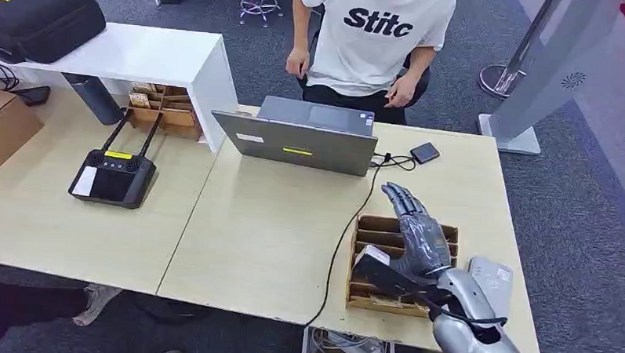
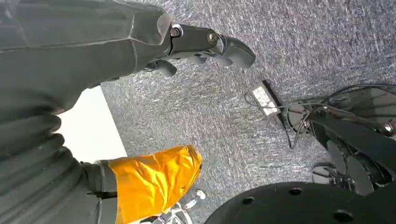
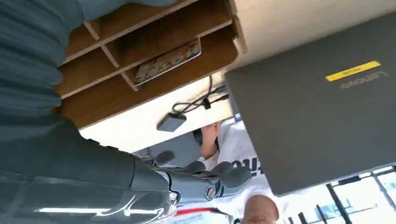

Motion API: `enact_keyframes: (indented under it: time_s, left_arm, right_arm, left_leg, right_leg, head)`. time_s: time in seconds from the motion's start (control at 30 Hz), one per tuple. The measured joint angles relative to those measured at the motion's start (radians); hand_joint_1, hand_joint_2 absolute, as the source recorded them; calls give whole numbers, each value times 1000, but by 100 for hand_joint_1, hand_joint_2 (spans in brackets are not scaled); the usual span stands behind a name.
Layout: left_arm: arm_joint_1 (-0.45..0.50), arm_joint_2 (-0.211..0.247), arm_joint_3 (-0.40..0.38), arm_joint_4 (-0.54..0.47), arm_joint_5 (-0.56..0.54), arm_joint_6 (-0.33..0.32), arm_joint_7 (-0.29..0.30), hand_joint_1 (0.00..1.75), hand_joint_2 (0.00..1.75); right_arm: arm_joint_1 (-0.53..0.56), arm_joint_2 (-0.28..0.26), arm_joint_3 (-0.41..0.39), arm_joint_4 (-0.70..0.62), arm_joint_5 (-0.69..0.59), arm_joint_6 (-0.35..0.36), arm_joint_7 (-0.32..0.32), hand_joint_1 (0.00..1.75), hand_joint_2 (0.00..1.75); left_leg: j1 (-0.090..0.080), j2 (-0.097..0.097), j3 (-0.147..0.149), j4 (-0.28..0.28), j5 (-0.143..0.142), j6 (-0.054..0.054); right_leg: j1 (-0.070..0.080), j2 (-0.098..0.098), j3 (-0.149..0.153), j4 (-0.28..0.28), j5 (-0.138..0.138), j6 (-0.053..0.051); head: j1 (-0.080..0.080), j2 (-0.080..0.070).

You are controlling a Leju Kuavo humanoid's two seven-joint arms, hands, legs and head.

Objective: Pass the card to the sensor for recognition and then transmit it.

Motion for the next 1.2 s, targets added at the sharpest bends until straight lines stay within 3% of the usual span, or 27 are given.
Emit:
enact_keyframes:
  time_s: [0.9,0.93,0.97,1.0,1.03,1.1,1.2]
  left_arm:
    - [0,1,-14,0,0,8,0,0,175]
    - [0,1,-15,0,0,7,0,0,175]
    - [0,1,-17,0,0,8,0,0,175]
    - [0,1,-19,0,0,8,0,0,175]
    - [0,1,-20,0,1,8,0,0,175]
    - [0,1,-21,0,2,9,0,0,175]
    - [0,1,-21,0,4,9,0,0,175]
  right_arm:
    - [-7,17,0,69,48,-40,21,2,175]
    - [-7,17,0,69,48,-40,21,28,175]
    - [-7,17,0,69,48,-40,21,103,175]
    - [-7,18,0,69,46,-40,20,140,175]
    - [-7,18,-1,69,45,-40,19,161,175]
    - [-7,18,-2,69,43,-40,16,173,175]
    - [-7,18,-2,69,42,-39,15,175,175]
  left_leg:
    - [0,0,0,0,0,0]
    - [0,0,0,0,0,0]
    - [0,0,0,0,0,0]
    - [0,0,0,0,0,0]
    - [0,0,0,0,0,0]
    - [0,0,0,0,0,0]
    - [0,0,0,0,0,0]
  right_leg:
    - [0,0,0,0,0,0]
    - [0,0,0,0,0,0]
    - [0,0,0,0,0,0]
    - [0,0,0,0,0,0]
    - [0,0,0,0,0,0]
    - [0,0,0,0,0,0]
    - [0,0,0,0,0,0]
  head:
    - [0,0]
    - [0,0]
    - [0,0]
    - [0,0]
    - [0,0]
    - [0,0]
    - [0,0]
